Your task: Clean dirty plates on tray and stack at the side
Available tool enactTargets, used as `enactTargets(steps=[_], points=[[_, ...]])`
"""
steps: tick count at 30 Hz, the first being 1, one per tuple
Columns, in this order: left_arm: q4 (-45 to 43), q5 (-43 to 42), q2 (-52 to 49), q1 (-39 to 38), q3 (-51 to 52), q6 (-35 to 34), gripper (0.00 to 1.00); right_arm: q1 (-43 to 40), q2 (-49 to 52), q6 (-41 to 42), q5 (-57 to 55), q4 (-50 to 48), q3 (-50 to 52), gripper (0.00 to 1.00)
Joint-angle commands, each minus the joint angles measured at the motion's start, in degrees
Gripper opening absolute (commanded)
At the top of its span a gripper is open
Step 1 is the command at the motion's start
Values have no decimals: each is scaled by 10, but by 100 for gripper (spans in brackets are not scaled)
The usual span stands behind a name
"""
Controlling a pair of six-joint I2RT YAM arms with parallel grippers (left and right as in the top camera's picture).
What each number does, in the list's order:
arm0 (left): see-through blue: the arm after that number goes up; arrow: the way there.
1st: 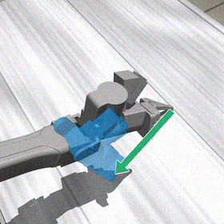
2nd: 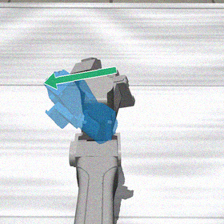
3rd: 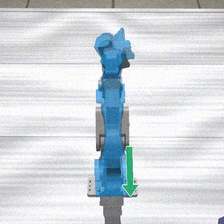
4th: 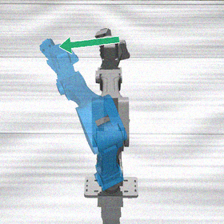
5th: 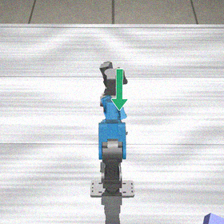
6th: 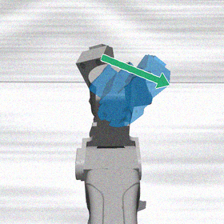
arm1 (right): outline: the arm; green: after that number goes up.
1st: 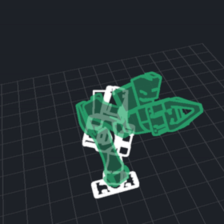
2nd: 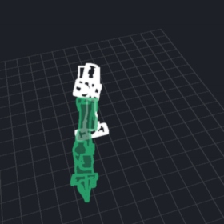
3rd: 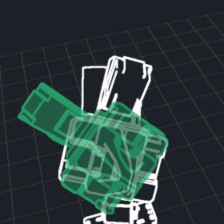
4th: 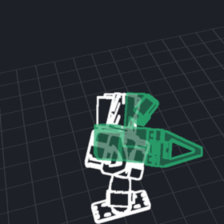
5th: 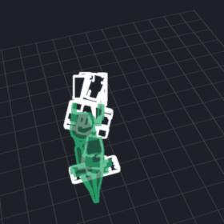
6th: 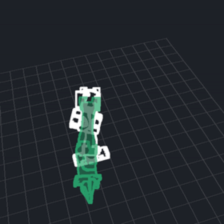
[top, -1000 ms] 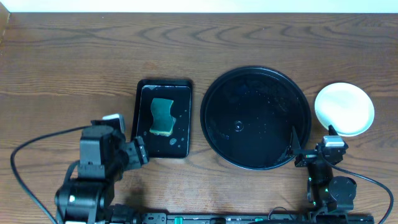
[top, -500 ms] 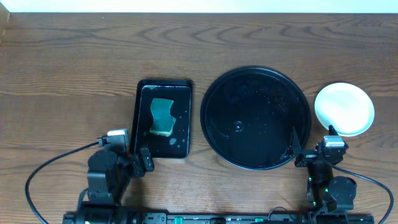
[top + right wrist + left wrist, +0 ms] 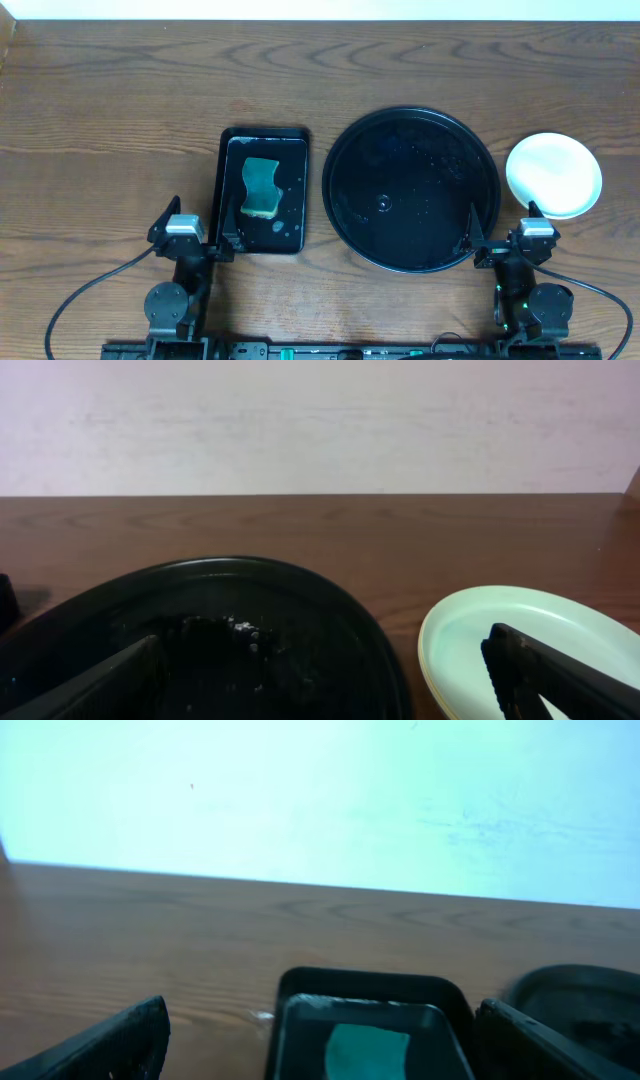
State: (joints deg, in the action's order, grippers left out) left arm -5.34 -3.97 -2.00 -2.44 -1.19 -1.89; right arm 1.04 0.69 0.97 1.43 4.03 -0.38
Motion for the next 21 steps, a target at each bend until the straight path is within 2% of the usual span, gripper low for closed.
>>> enactTargets(steps=[1, 5, 21], points=[[4, -10, 19, 5, 10, 59, 97, 6, -4, -6, -5, 3, 1, 99], [91, -9, 19, 5, 10, 61, 97, 6, -4, -6, -5, 3, 1, 99], [90, -9, 18, 5, 10, 62, 98, 6, -4, -6, -5, 3, 1, 99]])
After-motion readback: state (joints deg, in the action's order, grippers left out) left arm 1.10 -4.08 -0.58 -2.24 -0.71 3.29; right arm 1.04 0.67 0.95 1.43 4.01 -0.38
